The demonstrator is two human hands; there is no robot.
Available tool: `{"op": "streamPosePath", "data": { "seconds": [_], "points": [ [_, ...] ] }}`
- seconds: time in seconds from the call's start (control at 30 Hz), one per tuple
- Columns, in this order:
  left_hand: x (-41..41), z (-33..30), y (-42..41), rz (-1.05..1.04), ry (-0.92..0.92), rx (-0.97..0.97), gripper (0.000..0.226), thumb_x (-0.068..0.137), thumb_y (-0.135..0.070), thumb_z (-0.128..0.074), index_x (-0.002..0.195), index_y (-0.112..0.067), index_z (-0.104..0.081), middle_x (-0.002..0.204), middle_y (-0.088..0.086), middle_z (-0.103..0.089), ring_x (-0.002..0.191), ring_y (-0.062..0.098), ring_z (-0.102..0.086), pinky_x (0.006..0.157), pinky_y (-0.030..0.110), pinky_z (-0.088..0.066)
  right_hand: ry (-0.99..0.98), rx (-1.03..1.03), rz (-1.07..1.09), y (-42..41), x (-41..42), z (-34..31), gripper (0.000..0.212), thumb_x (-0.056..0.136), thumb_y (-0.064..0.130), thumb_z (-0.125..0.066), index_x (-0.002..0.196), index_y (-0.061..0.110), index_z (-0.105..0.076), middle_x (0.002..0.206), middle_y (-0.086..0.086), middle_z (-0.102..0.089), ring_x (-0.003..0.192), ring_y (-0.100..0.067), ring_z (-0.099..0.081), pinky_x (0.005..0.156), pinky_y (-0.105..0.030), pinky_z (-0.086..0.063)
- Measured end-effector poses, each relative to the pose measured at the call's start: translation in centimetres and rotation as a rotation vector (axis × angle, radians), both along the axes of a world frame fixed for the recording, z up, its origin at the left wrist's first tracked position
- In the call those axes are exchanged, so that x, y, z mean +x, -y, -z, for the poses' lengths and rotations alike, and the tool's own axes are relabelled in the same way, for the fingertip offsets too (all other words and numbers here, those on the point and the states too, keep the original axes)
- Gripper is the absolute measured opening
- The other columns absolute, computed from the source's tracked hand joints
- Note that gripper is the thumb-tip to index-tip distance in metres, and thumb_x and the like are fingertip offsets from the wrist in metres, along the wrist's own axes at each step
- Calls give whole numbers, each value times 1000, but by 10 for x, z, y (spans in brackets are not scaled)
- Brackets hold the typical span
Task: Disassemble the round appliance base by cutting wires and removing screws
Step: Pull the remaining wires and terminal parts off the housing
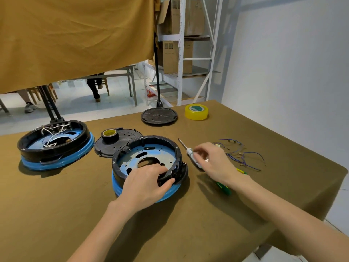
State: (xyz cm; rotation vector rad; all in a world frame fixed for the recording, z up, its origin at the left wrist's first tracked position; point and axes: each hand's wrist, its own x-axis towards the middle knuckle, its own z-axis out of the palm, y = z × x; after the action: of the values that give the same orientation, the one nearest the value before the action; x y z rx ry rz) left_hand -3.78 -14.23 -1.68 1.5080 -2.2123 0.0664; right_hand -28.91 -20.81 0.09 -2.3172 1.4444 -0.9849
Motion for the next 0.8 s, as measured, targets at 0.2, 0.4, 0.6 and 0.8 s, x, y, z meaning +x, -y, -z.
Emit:
{"op": "streamPosePath", "data": {
  "seconds": [0.2, 0.4, 0.6, 0.8],
  "points": [
    [5, -7, -6, 25, 46, -18, 41, 93, -67, -45, 104, -35, -69, 81, -19, -60, 69, 3, -56, 56, 15, -41, -303, -46, -297, -16, 33, -14, 37, 107, 41, -47, 134, 24, -64, 148, 3, -51, 138, -8, -39, 115, -29, -32],
    [4, 5, -21, -52, 38, -197, 36, 93, -63, -54, 104, -34, -73, 89, -19, -71, 73, -1, -62, 64, 21, -51, -302, 43, -161, -27, 4, 9, 54, 101, 49, -53, 152, 36, -40, 153, 7, -42, 138, -10, -40, 112, -25, -36],
    [-2, 3, -23, -107, 57, -181, 42, 94, -72, -42, 95, -37, -65, 76, -21, -60, 64, 0, -52, 60, 19, -40, -526, 24, 289, -31, -14, 35, 53, 96, 56, -56, 133, 20, -45, 123, -3, -52, 107, -20, -54, 84, -29, -48],
    [1, 4, -24, -95, 79, -153, 41, 83, -74, -60, 101, -37, -65, 83, -21, -63, 72, 1, -55, 65, 21, -45, -394, 111, 310, -39, -14, 40, 32, 105, 34, -51, 130, 20, -38, 104, 4, -59, 76, -11, -60, 58, -28, -53]
  ]
}}
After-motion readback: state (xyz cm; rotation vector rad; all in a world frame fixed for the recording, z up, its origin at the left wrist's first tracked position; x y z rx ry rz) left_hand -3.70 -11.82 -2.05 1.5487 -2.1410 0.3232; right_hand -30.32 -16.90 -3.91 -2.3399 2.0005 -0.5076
